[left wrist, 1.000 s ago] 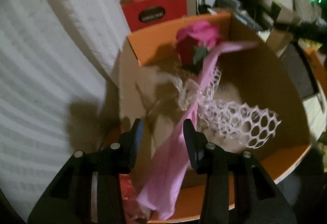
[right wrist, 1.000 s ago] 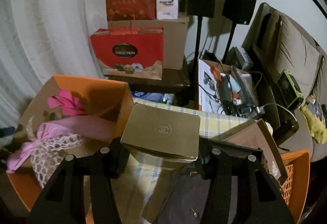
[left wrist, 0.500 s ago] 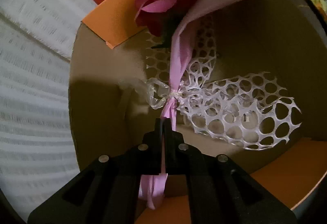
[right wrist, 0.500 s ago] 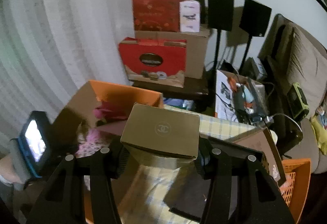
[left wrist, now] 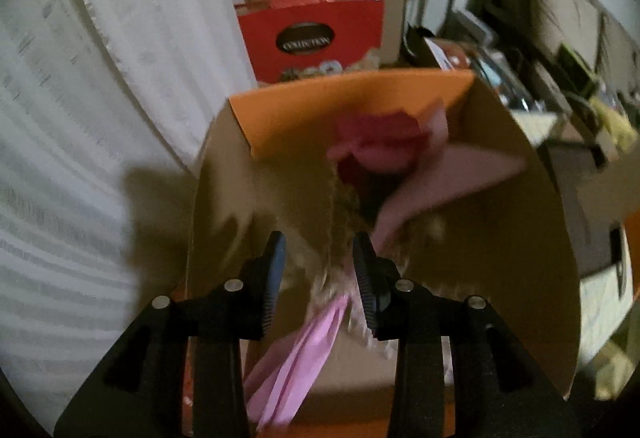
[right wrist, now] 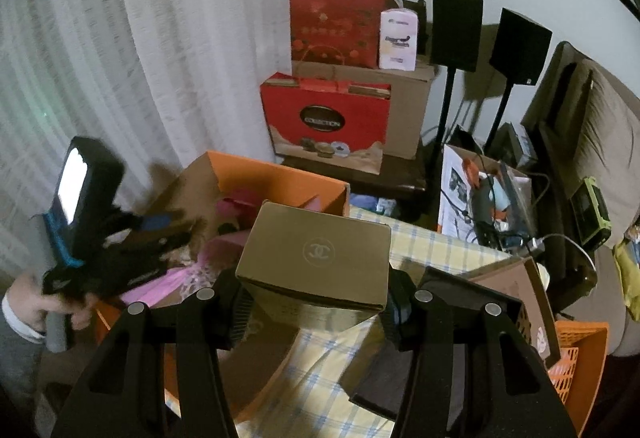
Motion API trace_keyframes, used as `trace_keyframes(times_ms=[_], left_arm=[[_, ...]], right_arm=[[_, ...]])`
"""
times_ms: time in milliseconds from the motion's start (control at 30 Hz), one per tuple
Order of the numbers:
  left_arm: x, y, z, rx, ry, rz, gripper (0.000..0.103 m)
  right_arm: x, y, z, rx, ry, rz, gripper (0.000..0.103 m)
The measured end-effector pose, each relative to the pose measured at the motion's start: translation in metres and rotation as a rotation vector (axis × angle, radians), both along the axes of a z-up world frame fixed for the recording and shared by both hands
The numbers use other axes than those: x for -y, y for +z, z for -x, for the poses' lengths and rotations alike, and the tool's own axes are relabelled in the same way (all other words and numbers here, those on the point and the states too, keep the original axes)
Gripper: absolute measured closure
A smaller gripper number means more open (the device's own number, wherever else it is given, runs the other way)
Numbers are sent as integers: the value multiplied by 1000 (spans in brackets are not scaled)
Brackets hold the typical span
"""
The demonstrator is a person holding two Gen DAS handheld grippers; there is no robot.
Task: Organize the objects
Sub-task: 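Lower the pink rose bouquet into the orange cardboard box and open the left gripper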
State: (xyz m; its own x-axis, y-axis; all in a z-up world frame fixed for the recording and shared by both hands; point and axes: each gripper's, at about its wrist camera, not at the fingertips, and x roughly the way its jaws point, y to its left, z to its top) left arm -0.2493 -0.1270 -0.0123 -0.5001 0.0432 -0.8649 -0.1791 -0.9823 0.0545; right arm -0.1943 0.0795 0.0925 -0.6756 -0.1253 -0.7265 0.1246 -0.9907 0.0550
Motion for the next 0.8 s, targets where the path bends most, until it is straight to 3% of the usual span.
trace_keyframes(times_ms=[200, 400, 533, 667, 800], left_arm=[[0, 15, 35, -64, 53, -94, 71], [-17, 16, 59, -51, 49, -87, 71], [-11, 17, 54, -55, 60, -100, 71], [-3, 12, 39, -79, 76, -49, 71], [13, 7, 22, -80, 101, -74, 69]], right_arm=[[-2, -2, -4, 4, 1, -8, 50], [-3, -4, 2, 15, 4, -2, 50], [1, -4, 7, 16, 19, 4, 50], [9, -6, 14, 14, 29, 0, 50], [20, -10, 21, 21, 42, 0, 50]])
